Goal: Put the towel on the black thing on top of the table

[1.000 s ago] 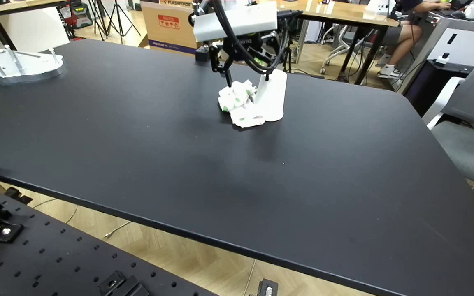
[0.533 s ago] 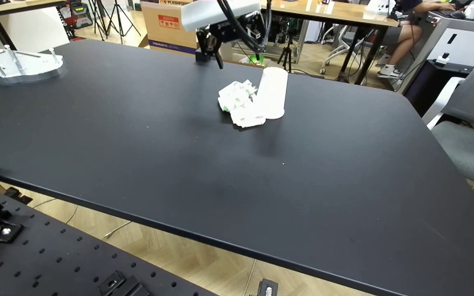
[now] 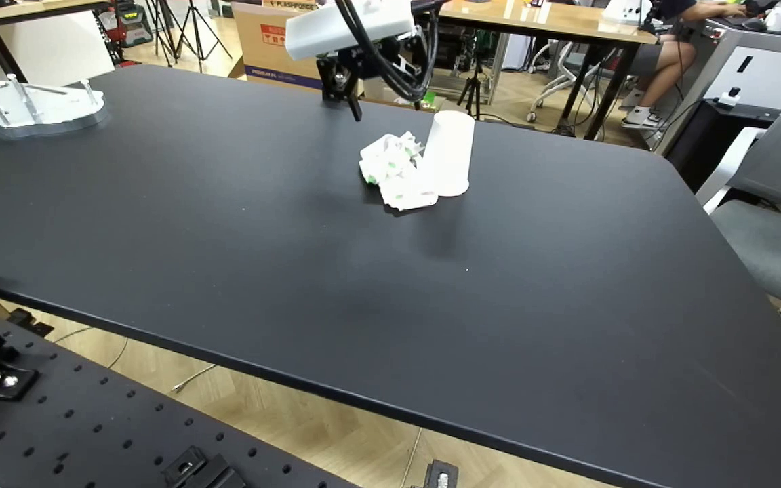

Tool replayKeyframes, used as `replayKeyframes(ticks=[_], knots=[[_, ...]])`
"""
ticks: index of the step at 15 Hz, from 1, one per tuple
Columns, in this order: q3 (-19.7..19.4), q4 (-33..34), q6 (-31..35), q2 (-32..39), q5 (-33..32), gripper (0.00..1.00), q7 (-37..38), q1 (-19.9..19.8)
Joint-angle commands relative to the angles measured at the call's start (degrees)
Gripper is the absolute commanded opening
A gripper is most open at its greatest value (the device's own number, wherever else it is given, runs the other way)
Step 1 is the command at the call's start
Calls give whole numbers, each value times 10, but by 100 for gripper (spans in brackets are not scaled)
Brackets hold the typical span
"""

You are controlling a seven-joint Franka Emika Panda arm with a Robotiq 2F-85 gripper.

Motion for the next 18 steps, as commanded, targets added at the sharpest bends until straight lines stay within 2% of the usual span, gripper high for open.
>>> replayKeyframes(ticks=[1,7,14,18], knots=[[8,-18,-9,2,33,100,11,-11],[19,-30,-18,27,89,100,-4,-28],[111,-20,-31,53,173,100,-87,-109],[123,0,-37,68,179,100,-113,-122]])
